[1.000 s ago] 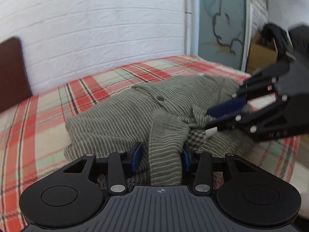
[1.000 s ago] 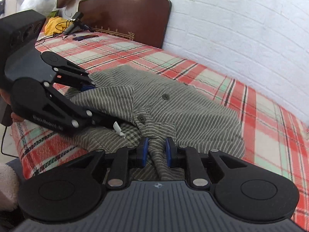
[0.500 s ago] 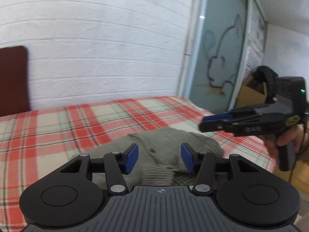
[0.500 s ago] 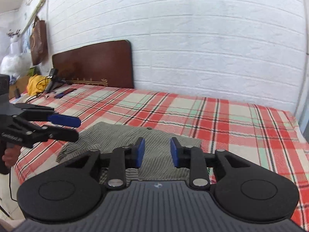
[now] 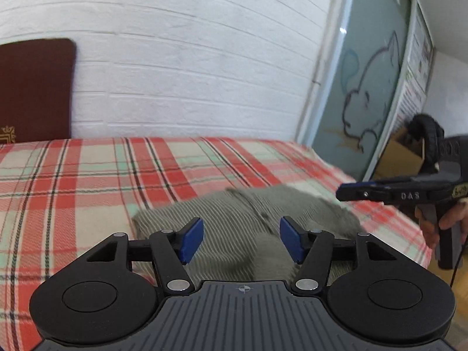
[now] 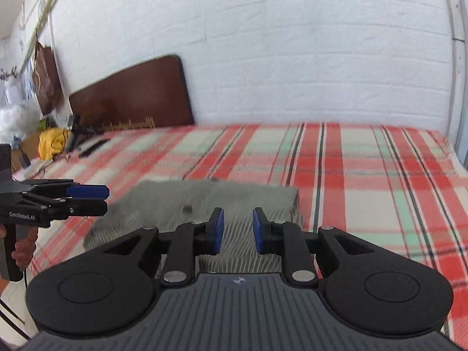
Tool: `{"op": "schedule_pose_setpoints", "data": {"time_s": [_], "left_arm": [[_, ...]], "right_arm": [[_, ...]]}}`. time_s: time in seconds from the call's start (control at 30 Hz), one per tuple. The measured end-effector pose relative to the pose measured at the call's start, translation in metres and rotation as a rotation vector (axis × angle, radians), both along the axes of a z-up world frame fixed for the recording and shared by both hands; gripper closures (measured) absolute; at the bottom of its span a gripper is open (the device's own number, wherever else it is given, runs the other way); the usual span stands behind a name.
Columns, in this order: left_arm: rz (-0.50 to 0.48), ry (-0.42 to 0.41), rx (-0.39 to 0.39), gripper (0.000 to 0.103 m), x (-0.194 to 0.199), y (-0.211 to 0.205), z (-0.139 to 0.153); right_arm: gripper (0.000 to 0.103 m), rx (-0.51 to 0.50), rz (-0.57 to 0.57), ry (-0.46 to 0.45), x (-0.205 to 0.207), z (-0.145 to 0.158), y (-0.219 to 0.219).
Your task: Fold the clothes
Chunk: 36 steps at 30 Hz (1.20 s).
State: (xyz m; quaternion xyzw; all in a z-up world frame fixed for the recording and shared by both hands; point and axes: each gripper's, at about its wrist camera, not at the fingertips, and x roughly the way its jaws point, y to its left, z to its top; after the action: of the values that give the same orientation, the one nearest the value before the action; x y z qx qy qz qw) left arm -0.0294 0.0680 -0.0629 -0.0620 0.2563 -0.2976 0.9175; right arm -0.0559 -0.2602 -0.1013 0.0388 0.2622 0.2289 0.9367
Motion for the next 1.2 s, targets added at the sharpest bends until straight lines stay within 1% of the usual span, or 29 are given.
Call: {"op": "schedule_pose_setpoints", "data": {"time_s": [0.1,0.13,0.23,0.3,0.33,0.4,0.47,0.53,0.57,0.6,0.63,0.67,0.7,0.8,0.87,0.93,1.0,1.03,1.07,1.17,1.2], "left_arm": [[-0.021,0.060,-0.048,0.032,0.031,0.000,-0.005],[-0.021,0.078,-0.053,0.032,0.041,-0.002,-0.008],[0.013,0.153,-0.019,0.032,0.065,-0.008,-0.029],[0.010,0.210,-0.012,0.032,0.071,-0.007,-0.045],[0.002,0.221,-0.002,0.032,0.070,-0.007,-0.052],[-0.006,0.204,0.025,0.032,0.065,-0.008,-0.061],[0.006,0.192,0.017,0.032,0.061,-0.005,-0.058],[0.058,0.175,-0.029,0.031,0.053,0.008,-0.046],[0.090,0.162,-0.057,0.029,0.048,0.016,-0.039],[0.123,0.150,-0.085,0.026,0.043,0.024,-0.032],[0.157,0.145,-0.102,0.022,0.039,0.032,-0.027],[0.181,0.163,-0.110,0.021,0.035,0.040,-0.025],[0.189,0.199,-0.129,0.021,0.032,0.049,-0.025],[0.190,0.337,-0.211,0.021,0.031,0.068,-0.038],[0.217,0.413,-0.269,0.021,0.033,0.078,-0.051],[0.237,0.483,-0.356,0.021,0.039,0.088,-0.064],[0.217,0.549,-0.462,0.019,0.049,0.094,-0.075],[0.207,0.566,-0.488,0.018,0.053,0.093,-0.079],[0.206,0.576,-0.492,0.018,0.058,0.092,-0.082],[0.183,0.568,-0.442,0.018,0.073,0.079,-0.085],[0.170,0.566,-0.432,0.018,0.078,0.075,-0.085]], "right_arm": [[0.078,0.006,0.006,0.023,0.022,-0.002,0.004],[0.078,0.012,0.012,0.039,0.029,-0.006,0.007],[0.079,0.018,0.015,0.098,0.050,-0.021,0.014],[0.078,0.008,0.015,0.144,0.060,-0.036,0.016],[0.078,0.005,0.017,0.172,0.062,-0.044,0.017],[0.079,0.001,0.026,0.198,0.062,-0.054,0.018],[0.078,0.003,0.034,0.211,0.062,-0.057,0.018],[0.076,0.031,0.032,0.205,0.060,-0.046,0.013],[0.069,0.062,0.028,0.198,0.059,-0.038,0.007],[0.055,0.093,0.024,0.191,0.058,-0.030,0.001],[0.047,0.125,0.019,0.210,0.058,-0.027,-0.007],[0.035,0.157,0.014,0.247,0.060,-0.027,-0.015],[0.029,0.190,0.009,0.283,0.061,-0.027,-0.024],[0.024,0.287,-0.006,0.392,0.066,-0.027,-0.049],[0.022,0.358,-0.022,0.510,0.071,-0.037,-0.062],[0.022,0.418,-0.034,0.600,0.076,-0.048,-0.072],[0.021,0.467,-0.042,0.674,0.080,-0.057,-0.079],[0.021,0.479,-0.043,0.700,0.083,-0.060,-0.080],[0.020,0.482,-0.046,0.723,0.086,-0.063,-0.081],[0.020,0.473,-0.029,0.782,0.094,-0.075,-0.075],[0.020,0.477,-0.023,0.783,0.095,-0.077,-0.073]]}}
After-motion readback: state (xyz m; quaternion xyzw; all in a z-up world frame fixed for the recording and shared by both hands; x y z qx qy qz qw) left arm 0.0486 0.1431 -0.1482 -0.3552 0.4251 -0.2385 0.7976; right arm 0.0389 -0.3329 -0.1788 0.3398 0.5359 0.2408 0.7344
